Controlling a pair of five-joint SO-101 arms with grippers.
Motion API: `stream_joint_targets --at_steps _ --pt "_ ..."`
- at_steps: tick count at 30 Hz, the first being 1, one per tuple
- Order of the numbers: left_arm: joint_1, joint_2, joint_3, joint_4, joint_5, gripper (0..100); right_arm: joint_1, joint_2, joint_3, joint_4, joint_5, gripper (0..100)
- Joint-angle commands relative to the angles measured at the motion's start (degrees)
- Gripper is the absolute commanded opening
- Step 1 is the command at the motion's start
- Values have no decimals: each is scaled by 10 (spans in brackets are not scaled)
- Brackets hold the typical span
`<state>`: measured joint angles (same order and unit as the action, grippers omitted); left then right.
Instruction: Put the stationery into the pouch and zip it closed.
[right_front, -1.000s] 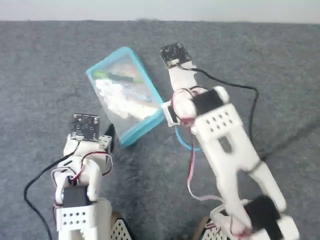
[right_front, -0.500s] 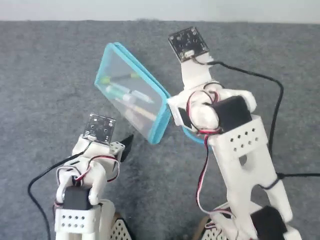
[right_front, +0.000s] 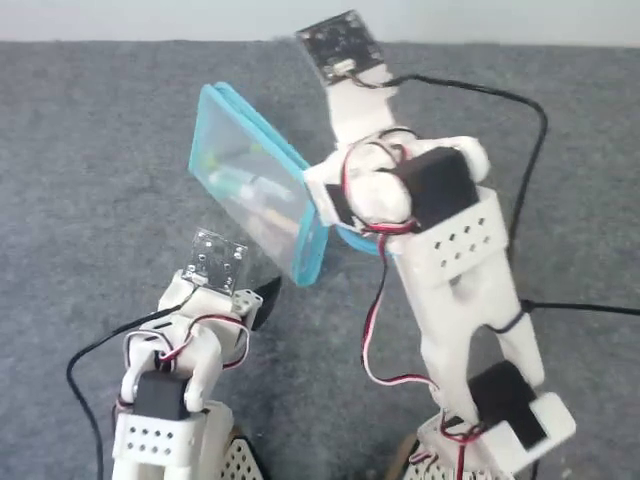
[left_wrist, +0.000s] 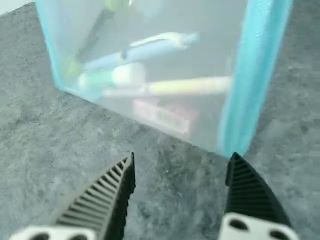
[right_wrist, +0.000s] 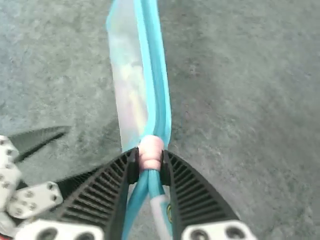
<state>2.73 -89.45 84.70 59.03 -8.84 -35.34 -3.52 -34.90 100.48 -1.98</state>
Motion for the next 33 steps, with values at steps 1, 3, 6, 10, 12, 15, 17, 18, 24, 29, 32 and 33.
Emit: stream_joint_targets --at_steps 1,3,6,10,12,15,17,18,24,29,32,33 --pt "17 -4 -9 -21 -1 284 -19 1 -40 22 -9 6" --pt "21 -4 -9 -25 6 284 -19 2 -40 21 -9 6" --pt "18 -1 -2 -53 20 284 -27 1 -42 20 -9 6" --pt "17 0 26 -90 19 284 -64 1 -82 21 -9 6" --pt "17 -1 34 -95 22 284 -81 1 -105 22 -9 6" --pt "15 -4 35 -94 23 284 -96 1 -121 22 -9 6" --pt "0 -4 35 -94 24 284 -95 1 -125 23 -9 6" --pt "-14 -4 35 -97 25 284 -94 0 -125 24 -9 6" --pt "-78 1 41 -127 29 283 -78 -44 -122 24 -8 6" --pt "-82 -3 43 -123 27 282 -69 -58 -121 25 -7 6" --pt "-84 -4 41 -121 27 281 -36 -58 -121 25 -7 6" --pt "-84 -4 40 -117 27 281 -20 -58 -121 25 -4 6"
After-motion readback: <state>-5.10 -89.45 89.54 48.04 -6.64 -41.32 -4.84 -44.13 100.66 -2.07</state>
